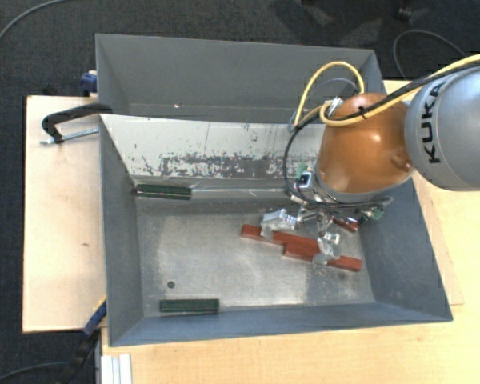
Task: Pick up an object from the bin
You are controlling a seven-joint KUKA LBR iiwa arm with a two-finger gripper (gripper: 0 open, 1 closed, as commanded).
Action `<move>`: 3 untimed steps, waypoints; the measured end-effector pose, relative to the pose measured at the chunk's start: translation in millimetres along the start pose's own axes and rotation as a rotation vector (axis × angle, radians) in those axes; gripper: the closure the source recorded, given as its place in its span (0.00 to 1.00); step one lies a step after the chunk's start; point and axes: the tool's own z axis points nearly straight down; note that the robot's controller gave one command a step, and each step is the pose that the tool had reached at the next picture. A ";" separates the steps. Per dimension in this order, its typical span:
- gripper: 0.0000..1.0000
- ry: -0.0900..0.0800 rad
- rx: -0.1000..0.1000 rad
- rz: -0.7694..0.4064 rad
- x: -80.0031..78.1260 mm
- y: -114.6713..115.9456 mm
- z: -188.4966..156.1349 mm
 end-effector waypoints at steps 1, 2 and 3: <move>0.00 0.000 0.002 -0.895 17.4 -11.2 26.3; 1.00 -0.001 0.001 -0.894 16.7 -11.1 25.8; 1.00 -0.003 0.013 -0.999 -54.5 -6.3 -115.4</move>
Offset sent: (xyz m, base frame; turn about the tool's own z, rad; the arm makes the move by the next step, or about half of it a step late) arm 0.0016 -0.0215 -0.0265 -0.8979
